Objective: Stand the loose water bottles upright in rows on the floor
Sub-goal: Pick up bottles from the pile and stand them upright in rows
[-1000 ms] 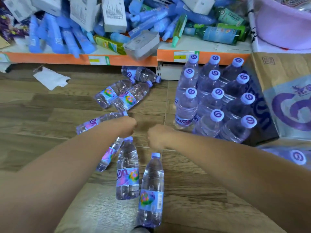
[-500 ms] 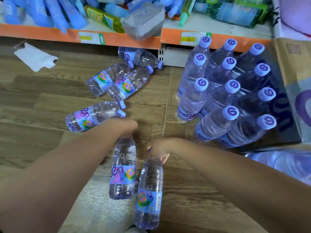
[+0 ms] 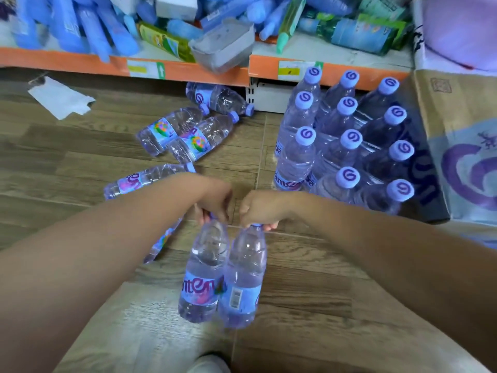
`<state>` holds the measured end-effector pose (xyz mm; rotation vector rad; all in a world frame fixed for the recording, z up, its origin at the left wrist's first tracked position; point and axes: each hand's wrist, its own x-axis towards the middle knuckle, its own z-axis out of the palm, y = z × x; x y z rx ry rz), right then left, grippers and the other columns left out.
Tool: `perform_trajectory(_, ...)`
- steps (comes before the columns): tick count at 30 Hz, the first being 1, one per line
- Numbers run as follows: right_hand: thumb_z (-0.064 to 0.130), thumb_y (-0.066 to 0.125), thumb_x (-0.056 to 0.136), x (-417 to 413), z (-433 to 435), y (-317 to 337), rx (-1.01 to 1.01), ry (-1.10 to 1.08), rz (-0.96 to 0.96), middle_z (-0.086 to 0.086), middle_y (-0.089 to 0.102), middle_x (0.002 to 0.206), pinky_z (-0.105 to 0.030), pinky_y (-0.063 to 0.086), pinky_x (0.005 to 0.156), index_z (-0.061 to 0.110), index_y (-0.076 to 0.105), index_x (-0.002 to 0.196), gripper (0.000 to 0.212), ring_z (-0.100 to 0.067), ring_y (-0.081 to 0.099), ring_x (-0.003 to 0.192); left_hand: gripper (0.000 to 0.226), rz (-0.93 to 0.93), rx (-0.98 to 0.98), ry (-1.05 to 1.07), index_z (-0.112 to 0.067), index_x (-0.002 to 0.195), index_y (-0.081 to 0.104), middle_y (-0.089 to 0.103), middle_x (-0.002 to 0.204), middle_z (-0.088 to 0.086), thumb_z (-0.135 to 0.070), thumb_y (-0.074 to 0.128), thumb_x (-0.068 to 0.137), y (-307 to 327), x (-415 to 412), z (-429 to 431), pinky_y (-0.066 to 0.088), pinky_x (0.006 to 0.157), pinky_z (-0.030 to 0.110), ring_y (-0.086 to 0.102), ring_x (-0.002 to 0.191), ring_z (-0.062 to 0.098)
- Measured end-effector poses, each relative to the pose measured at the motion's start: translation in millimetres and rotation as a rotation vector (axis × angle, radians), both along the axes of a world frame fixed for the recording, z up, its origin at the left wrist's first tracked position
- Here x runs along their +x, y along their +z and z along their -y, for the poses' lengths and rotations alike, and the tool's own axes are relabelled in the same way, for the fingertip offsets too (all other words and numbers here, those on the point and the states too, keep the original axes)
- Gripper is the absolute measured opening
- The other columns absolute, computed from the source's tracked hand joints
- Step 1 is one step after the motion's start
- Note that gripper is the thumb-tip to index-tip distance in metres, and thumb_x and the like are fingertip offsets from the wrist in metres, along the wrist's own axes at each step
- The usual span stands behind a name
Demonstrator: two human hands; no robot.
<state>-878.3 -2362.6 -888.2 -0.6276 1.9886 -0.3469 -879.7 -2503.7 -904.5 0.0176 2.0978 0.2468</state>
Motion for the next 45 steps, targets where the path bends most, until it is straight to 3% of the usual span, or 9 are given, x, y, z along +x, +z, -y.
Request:
perform_trajectory(8, 0.028, 0.048, 0.088, -16, -23, 40, 0.141, -0.016, -0.483, -0.002, 0.050, 0.061, -0.021, 0.030, 0.046, 0.011, 0.052, 0.069, 0.026, -0.024, 0.051, 0.067, 0.026, -0.236, 0.070, -0.116, -0.007, 0.089, 0.058, 0.056, 0.055, 0.001, -0.019, 0.077, 0.076, 67, -1, -32, 0.045, 0.037, 0.012, 0.055, 0.031, 0.005)
perform_trajectory(15, 0.020, 0.051, 0.088, -15, -41, 53, 0.193, -0.165, -0.591, -0.012, 0.060, 0.104, -0.028, 0.041, 0.067, 0.009, 0.060, 0.104, 0.021, -0.031, 0.053, 0.085, 0.023, -0.490, 0.060, -0.266, -0.015, 0.084, 0.054, 0.058, 0.065, 0.000, -0.027, 0.072, 0.078, 90, 1, -41, 0.041, 0.042, 0.018, 0.062, 0.054, 0.020)
perform_trajectory(20, 0.020, 0.051, 0.094, -17, -46, 60, 0.199, -0.121, -0.527, -0.001, 0.053, 0.059, -0.026, 0.048, 0.061, 0.023, 0.058, 0.110, 0.018, -0.020, 0.051, 0.047, 0.026, -0.693, 0.017, -0.323, -0.011, 0.091, 0.057, 0.041, 0.063, -0.007, -0.029, 0.070, 0.075, 83, -7, -40, 0.041, 0.066, 0.029, 0.053, 0.081, 0.025)
perform_trajectory(25, 0.024, 0.066, 0.087, -6, -38, 73, 0.017, -0.093, -0.278, -0.009, 0.054, 0.084, -0.034, 0.055, 0.064, 0.007, 0.057, 0.096, 0.021, -0.033, 0.063, 0.071, 0.024, -0.670, 0.008, -0.323, -0.015, 0.086, 0.054, 0.043, 0.065, -0.007, -0.026, 0.072, 0.075, 84, -13, -42, 0.038, 0.063, 0.028, 0.052, 0.077, 0.023)
perform_trajectory(29, 0.032, 0.066, 0.086, -12, -46, 72, -0.007, -0.132, -0.335, -0.007, 0.058, 0.076, -0.029, 0.055, 0.071, 0.011, 0.058, 0.079, 0.024, -0.028, 0.062, 0.059, 0.021, -0.686, 0.006, -0.310, -0.015, 0.085, 0.052, 0.045, 0.067, -0.005, -0.024, 0.070, 0.077, 85, -12, -42, 0.031, 0.050, 0.026, 0.050, 0.077, 0.022)
perform_trajectory(34, 0.006, 0.066, 0.078, -22, -58, 73, 0.059, -0.181, -0.363, -0.009, 0.057, 0.071, -0.018, 0.045, 0.048, 0.004, 0.066, 0.108, 0.030, -0.013, 0.054, 0.041, 0.023, -0.694, 0.020, -0.323, -0.014, 0.091, 0.055, 0.056, 0.087, 0.006, -0.026, 0.069, 0.077, 84, -13, -41, 0.043, 0.066, 0.031, 0.056, 0.086, 0.027)
perform_trajectory(38, 0.010, 0.056, 0.082, -22, -58, 67, 0.075, -0.197, -0.504, -0.007, 0.069, 0.078, -0.028, 0.057, 0.080, 0.013, 0.061, 0.099, 0.018, -0.016, 0.056, 0.047, 0.024, -0.746, 0.023, -0.315, -0.012, 0.095, 0.058, 0.051, 0.086, 0.006, -0.023, 0.068, 0.076, 83, -11, -39, 0.049, 0.078, 0.040, 0.054, 0.093, 0.029)
perform_trajectory(41, 0.012, 0.056, 0.082, -26, -59, 63, 0.052, -0.247, -0.492, -0.001, 0.061, 0.061, -0.026, 0.055, 0.083, 0.016, 0.054, 0.094, 0.013, -0.005, 0.053, 0.030, 0.026, -0.753, 0.019, -0.304, -0.013, 0.098, 0.059, 0.049, 0.086, 0.004, -0.024, 0.069, 0.076, 84, -10, -36, 0.048, 0.083, 0.040, 0.053, 0.097, 0.029)
perform_trajectory(45, 0.012, 0.057, 0.081, -29, -58, 59, 0.065, -0.240, -0.482, -0.006, 0.066, 0.071, -0.026, 0.056, 0.084, 0.016, 0.052, 0.093, 0.014, -0.002, 0.048, 0.023, 0.035, -0.721, -0.012, -0.277, -0.014, 0.110, 0.061, 0.056, 0.104, 0.010, -0.026, 0.067, 0.077, 82, -13, -35, 0.050, 0.087, 0.042, 0.055, 0.103, 0.030)
